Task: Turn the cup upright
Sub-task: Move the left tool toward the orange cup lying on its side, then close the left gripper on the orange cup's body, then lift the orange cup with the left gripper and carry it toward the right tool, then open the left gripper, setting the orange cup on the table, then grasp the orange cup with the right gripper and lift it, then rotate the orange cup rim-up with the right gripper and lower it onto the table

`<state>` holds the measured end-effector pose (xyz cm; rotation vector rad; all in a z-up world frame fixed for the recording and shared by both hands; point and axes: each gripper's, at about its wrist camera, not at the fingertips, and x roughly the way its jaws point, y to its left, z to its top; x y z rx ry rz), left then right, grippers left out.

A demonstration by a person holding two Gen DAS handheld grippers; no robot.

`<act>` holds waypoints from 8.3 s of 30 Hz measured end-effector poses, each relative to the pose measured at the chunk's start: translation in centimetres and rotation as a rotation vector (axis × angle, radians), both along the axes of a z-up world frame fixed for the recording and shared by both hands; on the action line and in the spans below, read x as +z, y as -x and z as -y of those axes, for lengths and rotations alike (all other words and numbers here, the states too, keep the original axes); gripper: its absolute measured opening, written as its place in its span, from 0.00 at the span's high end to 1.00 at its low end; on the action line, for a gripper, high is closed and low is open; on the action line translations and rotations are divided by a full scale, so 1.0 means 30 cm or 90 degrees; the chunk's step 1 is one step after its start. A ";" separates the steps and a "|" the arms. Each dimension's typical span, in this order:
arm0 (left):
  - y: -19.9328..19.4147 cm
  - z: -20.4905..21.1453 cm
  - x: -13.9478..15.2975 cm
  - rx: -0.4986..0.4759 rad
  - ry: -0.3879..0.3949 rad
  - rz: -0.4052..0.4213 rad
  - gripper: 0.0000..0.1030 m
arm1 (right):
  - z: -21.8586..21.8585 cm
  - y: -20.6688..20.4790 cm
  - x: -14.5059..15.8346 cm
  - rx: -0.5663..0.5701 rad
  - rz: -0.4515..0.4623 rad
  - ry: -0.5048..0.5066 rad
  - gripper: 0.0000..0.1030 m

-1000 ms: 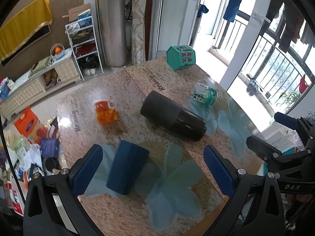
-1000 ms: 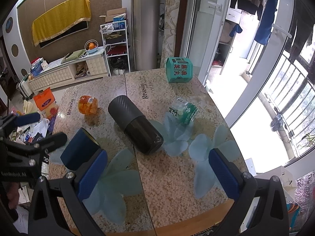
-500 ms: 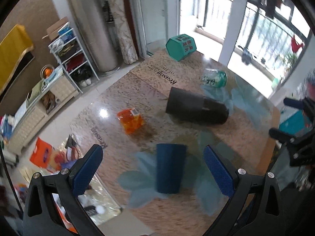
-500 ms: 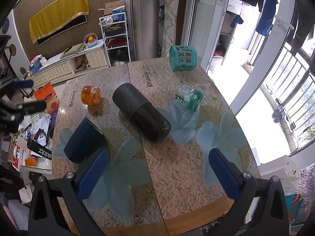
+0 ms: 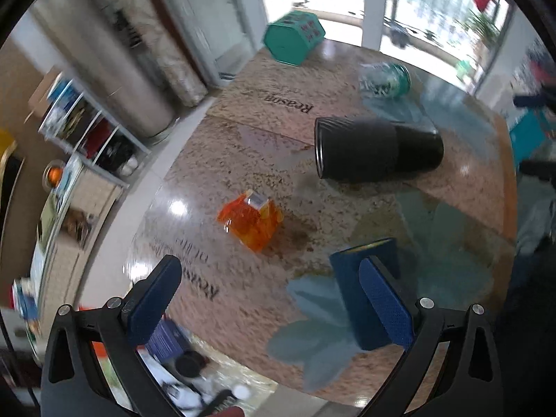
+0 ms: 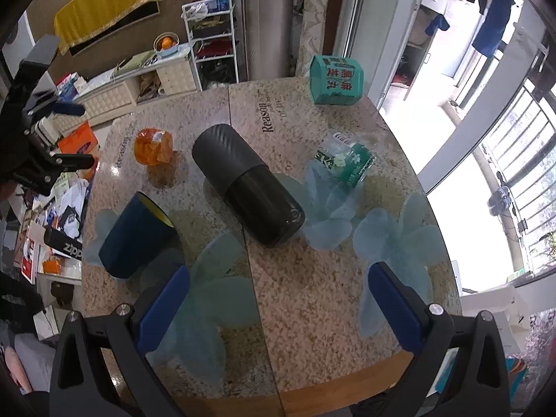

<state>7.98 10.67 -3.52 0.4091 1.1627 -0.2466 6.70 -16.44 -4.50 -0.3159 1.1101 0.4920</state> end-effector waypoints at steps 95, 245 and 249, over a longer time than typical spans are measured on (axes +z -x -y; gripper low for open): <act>0.116 0.597 -0.189 0.389 0.293 -0.131 0.30 | 0.230 -0.040 0.005 -0.013 0.018 -0.005 0.00; 0.274 0.427 -0.392 0.353 0.271 -0.169 0.00 | 0.119 0.140 -0.495 0.125 0.099 -0.169 0.37; 0.278 0.435 -0.397 0.359 0.267 -0.168 0.00 | 0.117 0.147 -0.502 0.130 0.103 -0.161 0.37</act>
